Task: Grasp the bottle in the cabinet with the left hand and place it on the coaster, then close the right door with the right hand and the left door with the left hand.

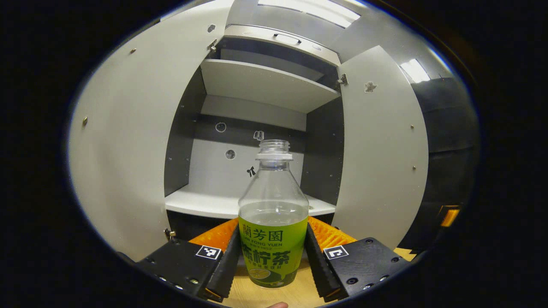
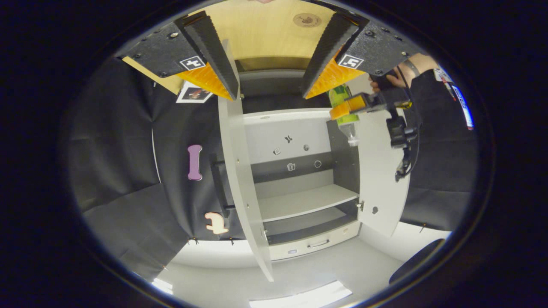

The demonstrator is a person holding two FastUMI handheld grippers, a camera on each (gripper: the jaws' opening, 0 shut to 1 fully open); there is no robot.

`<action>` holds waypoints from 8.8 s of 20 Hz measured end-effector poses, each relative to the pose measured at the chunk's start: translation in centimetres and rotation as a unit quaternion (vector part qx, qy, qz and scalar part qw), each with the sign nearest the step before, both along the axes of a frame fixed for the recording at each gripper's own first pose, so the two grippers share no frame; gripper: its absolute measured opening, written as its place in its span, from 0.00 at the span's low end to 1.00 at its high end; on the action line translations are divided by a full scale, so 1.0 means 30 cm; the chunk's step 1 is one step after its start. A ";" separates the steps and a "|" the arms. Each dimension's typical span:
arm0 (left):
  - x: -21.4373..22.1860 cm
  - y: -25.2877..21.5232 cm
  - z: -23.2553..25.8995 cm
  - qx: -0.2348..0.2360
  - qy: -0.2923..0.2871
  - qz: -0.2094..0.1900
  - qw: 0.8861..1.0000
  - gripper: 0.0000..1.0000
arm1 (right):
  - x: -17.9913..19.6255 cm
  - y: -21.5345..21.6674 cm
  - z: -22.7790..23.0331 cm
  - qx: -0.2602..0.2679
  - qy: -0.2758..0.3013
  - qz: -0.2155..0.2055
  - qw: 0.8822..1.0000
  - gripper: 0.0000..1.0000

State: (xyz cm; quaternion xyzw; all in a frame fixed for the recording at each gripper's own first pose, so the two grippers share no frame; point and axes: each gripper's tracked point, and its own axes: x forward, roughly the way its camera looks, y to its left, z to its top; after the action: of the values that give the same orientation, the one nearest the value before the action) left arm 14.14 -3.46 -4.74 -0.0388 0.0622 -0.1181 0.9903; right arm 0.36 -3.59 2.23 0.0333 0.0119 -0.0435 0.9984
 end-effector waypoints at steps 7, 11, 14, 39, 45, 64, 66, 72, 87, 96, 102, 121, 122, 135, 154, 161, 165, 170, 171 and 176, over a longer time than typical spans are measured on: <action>-0.213 -0.030 -0.283 0.039 -0.020 0.062 0.997 0.72 | 0.025 0.044 0.041 -0.014 -0.004 0.011 1.000 0.98; -0.300 -0.103 -0.460 0.070 -0.011 0.062 0.996 0.72 | 0.045 0.061 0.054 -0.022 -0.001 0.016 1.000 0.98; -0.343 -0.141 -0.563 0.085 0.000 0.052 0.995 0.75 | 0.042 0.072 0.059 -0.028 0.001 0.019 0.999 0.95; -0.389 -0.130 -0.498 0.051 0.001 0.042 0.998 0.94 | 0.035 0.051 -0.019 -0.041 0.032 0.005 0.999 0.98; -0.356 -0.092 -0.168 0.022 -0.056 0.035 0.998 0.96 | 0.063 0.052 -0.021 -0.020 0.014 0.011 1.000 0.98; -0.413 -0.070 -0.047 -0.009 0.016 0.052 0.998 0.94 | 0.023 0.079 -0.110 -0.025 0.022 0.037 0.999 0.98; -0.419 -0.050 -0.045 -0.004 0.013 0.058 0.998 0.95 | 0.017 0.038 -0.039 -0.019 0.009 0.036 0.999 0.98; -0.461 0.004 -0.058 0.002 0.016 0.072 0.997 0.95 | 0.060 -0.323 0.317 -0.016 -0.048 -0.058 0.997 0.97; -0.470 0.031 -0.119 0.017 0.033 0.077 0.996 0.95 | 0.288 -0.626 0.464 -0.068 -0.052 -0.115 0.990 0.98; -0.407 0.007 -0.118 0.007 0.028 0.057 0.998 0.95 | 0.306 -0.526 0.438 -0.034 -0.045 -0.061 0.997 0.97; -0.411 0.044 -0.106 0.014 0.025 0.071 0.997 0.95 | 0.365 -0.341 0.427 -0.058 -0.038 0.005 0.998 0.93; -0.451 0.207 -0.085 0.022 0.017 0.145 0.989 0.95 | 0.562 -0.102 0.424 -0.059 -0.049 0.090 0.993 0.98; -0.446 0.205 -0.084 0.024 0.016 0.145 0.989 0.95 | 0.544 -0.112 0.432 -0.059 -0.053 0.087 0.993 0.98; -0.364 0.075 0.019 0.006 -0.011 0.083 0.996 0.95 | 0.164 -0.136 0.142 -0.101 -0.011 0.030 0.994 0.94; -0.392 0.469 0.286 0.011 -0.070 0.207 0.976 0.95 | 0.098 -0.165 -0.151 -0.030 0.031 -0.031 0.999 0.98; -0.329 0.939 0.512 0.093 -0.122 0.335 0.930 0.95 | 0.093 -0.134 -0.090 -0.052 0.008 -0.020 0.998 0.98; -0.225 1.018 0.504 0.080 -0.101 0.342 0.931 0.95 | 0.075 -0.157 -0.085 -0.055 0.006 -0.026 0.998 0.98; -0.234 1.042 0.492 0.041 -0.105 0.351 0.929 0.95 | 0.055 -0.212 -0.076 -0.058 0.009 -0.045 0.997 0.98; -0.234 1.039 0.492 0.037 -0.103 0.345 0.932 0.99 | 0.058 -0.216 -0.072 -0.060 0.008 -0.047 0.997 0.98; -0.197 0.910 0.496 0.055 -0.097 0.290 0.951 0.92 | 0.106 -0.176 -0.050 -0.054 -0.004 -0.029 0.998 0.98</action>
State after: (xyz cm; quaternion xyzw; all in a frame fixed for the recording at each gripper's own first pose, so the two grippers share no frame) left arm 8.23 23.85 10.12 0.0107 -0.0422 0.1744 0.9837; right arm 3.53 -8.86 0.72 -0.0200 0.0043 -0.0725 0.9972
